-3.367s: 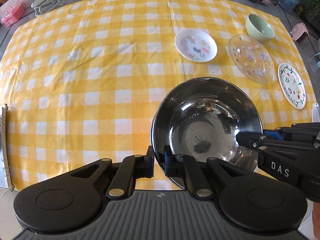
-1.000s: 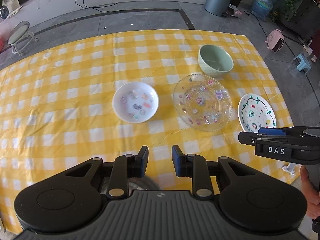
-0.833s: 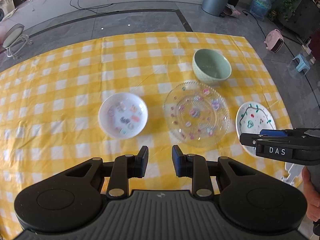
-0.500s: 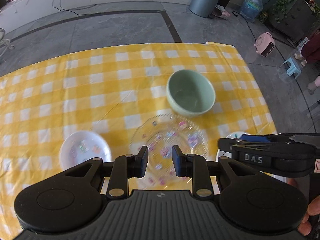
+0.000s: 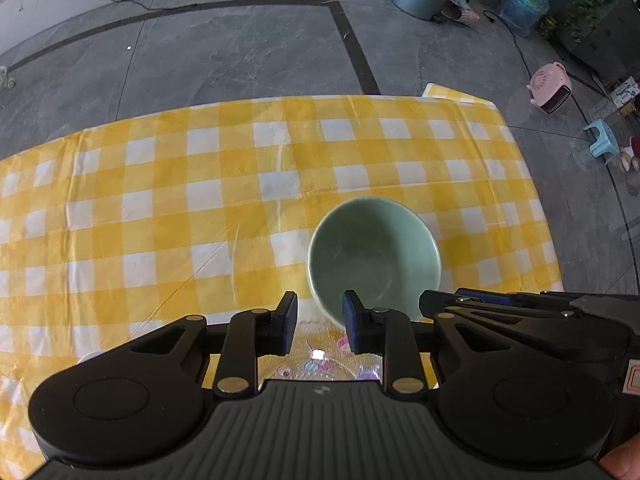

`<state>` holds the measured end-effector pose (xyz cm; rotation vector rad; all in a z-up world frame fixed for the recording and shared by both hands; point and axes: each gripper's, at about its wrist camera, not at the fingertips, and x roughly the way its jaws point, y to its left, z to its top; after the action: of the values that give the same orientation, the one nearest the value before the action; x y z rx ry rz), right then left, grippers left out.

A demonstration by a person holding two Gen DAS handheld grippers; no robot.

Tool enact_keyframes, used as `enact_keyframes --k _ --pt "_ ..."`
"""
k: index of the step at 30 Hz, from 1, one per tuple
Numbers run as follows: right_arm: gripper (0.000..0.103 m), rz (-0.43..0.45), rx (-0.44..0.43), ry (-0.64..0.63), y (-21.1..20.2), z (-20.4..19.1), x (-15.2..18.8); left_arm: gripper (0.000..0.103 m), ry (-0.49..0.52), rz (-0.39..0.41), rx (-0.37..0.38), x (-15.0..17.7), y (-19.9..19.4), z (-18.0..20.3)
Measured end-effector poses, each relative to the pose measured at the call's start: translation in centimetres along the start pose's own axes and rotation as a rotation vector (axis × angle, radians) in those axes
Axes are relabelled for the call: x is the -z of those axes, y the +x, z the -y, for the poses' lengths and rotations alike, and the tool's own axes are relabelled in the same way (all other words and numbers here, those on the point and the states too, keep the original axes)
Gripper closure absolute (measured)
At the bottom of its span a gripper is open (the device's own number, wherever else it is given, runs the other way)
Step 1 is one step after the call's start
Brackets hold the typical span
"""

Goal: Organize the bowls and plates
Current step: 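Close the left gripper on the green bowl rim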

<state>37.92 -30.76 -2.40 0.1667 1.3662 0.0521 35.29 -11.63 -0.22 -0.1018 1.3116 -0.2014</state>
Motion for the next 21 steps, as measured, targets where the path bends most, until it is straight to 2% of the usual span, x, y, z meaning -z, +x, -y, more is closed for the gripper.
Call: enact_keyframes --k 6,12,18,21 --pt "0.082 -0.023 -0.004 -0.013 2.0 -0.2 -1.2 0.082 -0.011 -0.034 -0.013 -0.7 2.5 -0.3" --pt "0.088 -0.04 -0.009 -0.004 3.4 0.1 -1.5 0.092 -0.032 -0.038 0.016 -0.8 3.4 -0.9" --pt "0.094 -0.041 -0.024 0.011 4.2 0.3 -1.7 0.093 -0.042 -0.027 0.028 -0.8 3.4 -1.2" --pt "0.094 -0.032 -0.019 0.007 4.2 0.1 -1.5 0.094 -0.05 -0.011 0.033 -0.7 3.4 -1.3"
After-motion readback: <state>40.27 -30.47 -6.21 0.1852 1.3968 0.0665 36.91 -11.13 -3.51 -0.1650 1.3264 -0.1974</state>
